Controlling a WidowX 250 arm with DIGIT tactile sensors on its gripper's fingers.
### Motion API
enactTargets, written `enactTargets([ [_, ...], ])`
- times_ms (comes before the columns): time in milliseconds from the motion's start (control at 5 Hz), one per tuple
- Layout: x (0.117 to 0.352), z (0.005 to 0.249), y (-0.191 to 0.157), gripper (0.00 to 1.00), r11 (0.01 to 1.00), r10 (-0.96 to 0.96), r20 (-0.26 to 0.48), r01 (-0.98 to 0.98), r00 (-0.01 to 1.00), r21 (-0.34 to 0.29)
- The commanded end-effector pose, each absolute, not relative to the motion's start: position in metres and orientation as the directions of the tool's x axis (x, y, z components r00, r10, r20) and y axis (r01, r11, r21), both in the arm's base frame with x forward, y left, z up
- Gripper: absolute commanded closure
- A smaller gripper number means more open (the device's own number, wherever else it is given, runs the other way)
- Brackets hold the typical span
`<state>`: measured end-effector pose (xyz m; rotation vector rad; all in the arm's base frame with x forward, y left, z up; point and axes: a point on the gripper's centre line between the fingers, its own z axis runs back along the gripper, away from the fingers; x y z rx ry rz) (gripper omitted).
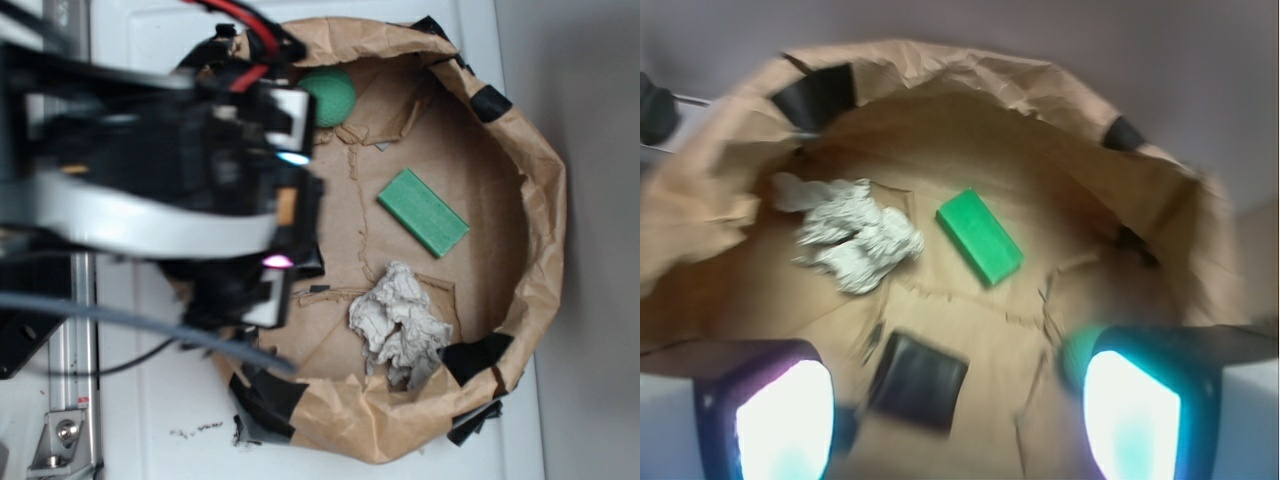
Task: Grab the green block.
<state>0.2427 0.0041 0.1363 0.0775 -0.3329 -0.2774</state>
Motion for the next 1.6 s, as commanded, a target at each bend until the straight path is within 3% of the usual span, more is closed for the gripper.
enactTargets([
  [0, 0.289, 0.081, 0.005, 0.00, 0.934, -0.357, 0.276, 0.340, 0.892, 0.107],
  [200, 0.304, 0.050, 0.013, 0.00, 0.917, -0.399, 0.249, 0.384, 0.883, 0.108],
  [400, 0.321, 0.039, 0.019, 0.00, 0.896, -0.445, 0.256, 0.432, 0.858, 0.105],
  [800, 0.334, 0.040, 0.002, 0.00, 0.862, -0.505, 0.273, 0.496, 0.819, 0.107],
  [1000, 0.340, 0.030, 0.003, 1.00, 0.865, -0.501, 0.247, 0.491, 0.829, 0.105],
  [1200, 0.336, 0.038, 0.002, 1.00, 0.874, -0.486, 0.222, 0.474, 0.846, 0.108],
  [1400, 0.316, 0.068, -0.009, 1.00, 0.938, -0.346, 0.054, 0.344, 0.937, 0.032],
])
